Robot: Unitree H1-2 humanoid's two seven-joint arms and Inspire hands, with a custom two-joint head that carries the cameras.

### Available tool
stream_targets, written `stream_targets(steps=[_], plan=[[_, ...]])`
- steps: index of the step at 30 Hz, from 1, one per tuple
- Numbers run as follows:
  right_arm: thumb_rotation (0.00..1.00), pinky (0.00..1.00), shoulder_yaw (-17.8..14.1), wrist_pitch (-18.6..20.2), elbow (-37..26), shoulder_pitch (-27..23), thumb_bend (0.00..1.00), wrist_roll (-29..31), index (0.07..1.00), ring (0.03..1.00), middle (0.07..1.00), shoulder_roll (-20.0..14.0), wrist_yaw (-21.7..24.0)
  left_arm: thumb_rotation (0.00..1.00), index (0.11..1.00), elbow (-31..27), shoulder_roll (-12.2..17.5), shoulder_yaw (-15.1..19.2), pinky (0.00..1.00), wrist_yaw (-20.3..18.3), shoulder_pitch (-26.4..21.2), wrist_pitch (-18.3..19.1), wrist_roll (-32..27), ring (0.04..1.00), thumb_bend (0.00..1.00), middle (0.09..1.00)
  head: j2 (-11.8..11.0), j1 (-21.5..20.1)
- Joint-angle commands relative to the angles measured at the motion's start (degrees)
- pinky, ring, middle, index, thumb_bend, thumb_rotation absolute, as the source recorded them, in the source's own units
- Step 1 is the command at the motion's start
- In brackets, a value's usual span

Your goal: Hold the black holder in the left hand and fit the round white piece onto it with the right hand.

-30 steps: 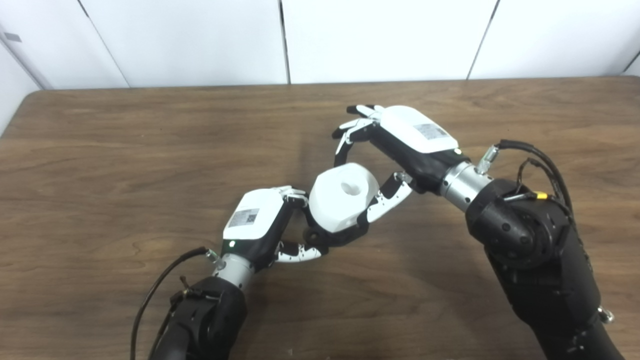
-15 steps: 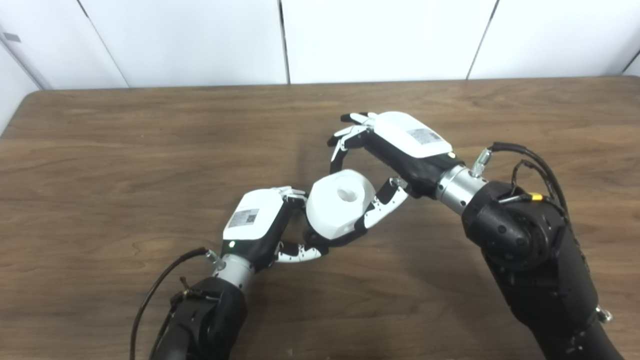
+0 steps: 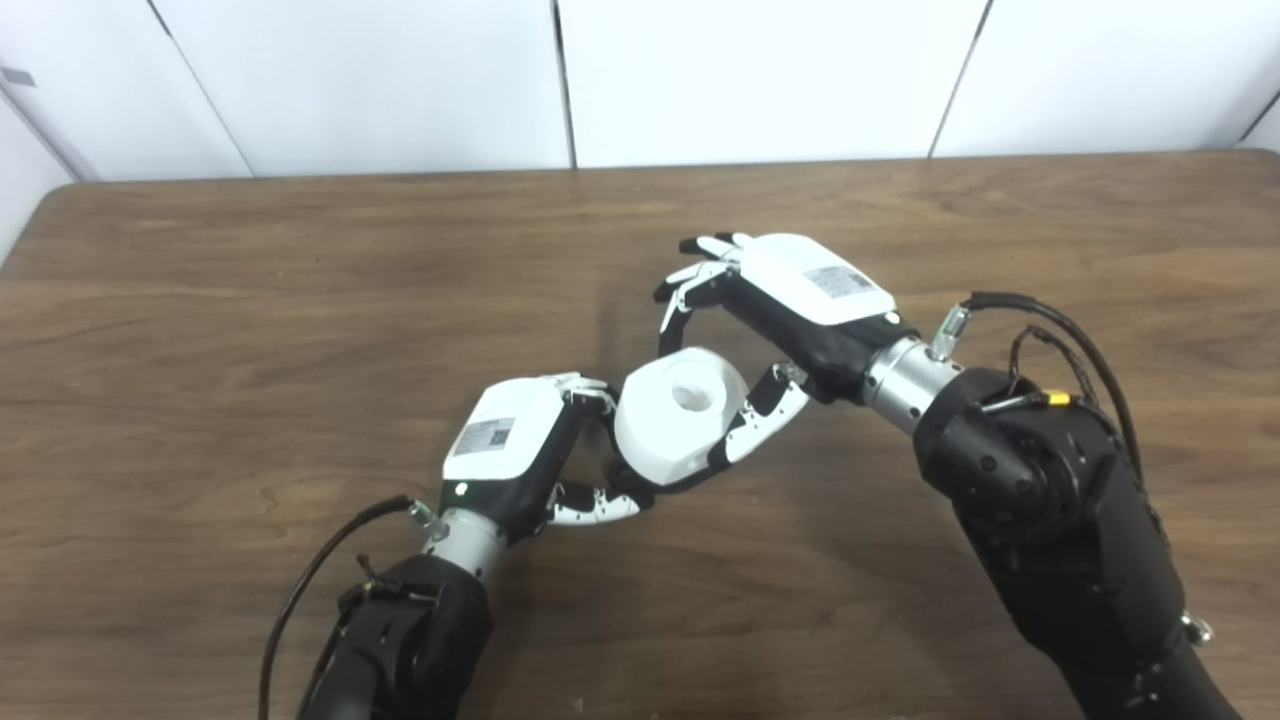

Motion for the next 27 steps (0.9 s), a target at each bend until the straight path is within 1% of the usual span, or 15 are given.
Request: stream_targets(steps=[1,4,10,20,27], plan=[[0.14,1.00,0.4,-2.6,-0.4,-0.9,0.53,-0.9,0.482,0.964,0.816,-0.6,-1.1,0.05,0.486,-0.1,0.1,-0.3,0.85,-2.0,0.6,0.9,-0.2,0.856,0.52,0.779,0.0,0.0],[0.14,1.00,0.4,-3.7,-0.3,-0.5,0.53,-0.8,0.482,0.958,0.813,-0.6,-1.4,0.05,0.486,-0.2,-0.1,-0.1,0.85,-1.9,0.7,0.9,-0.5,0.858,0.52,0.780,0.1,0.0],[0.14,1.00,0.7,-4.4,-0.1,-0.4,0.53,-0.8,0.482,0.963,0.817,-0.6,-1.3,0.05,0.486,0.1,0.0,-0.1,0.85,-1.7,0.6,0.6,-0.5,0.854,0.52,0.779,0.2,-0.1],[0.14,1.00,1.3,-4.3,-0.3,-0.3,0.53,-1.4,0.482,0.961,0.816,0.2,-0.6,0.05,0.485,0.3,-0.1,-0.1,0.85,-1.5,0.4,0.4,-0.5,0.850,0.52,0.775,0.4,-0.1],[0.14,0.99,1.1,-3.9,-0.8,-0.5,0.53,-1.0,0.482,0.958,0.813,0.0,0.1,0.05,0.486,-0.2,-0.2,0.0,0.85,-1.8,0.7,0.7,-0.7,0.855,0.52,0.779,0.5,-0.1]])
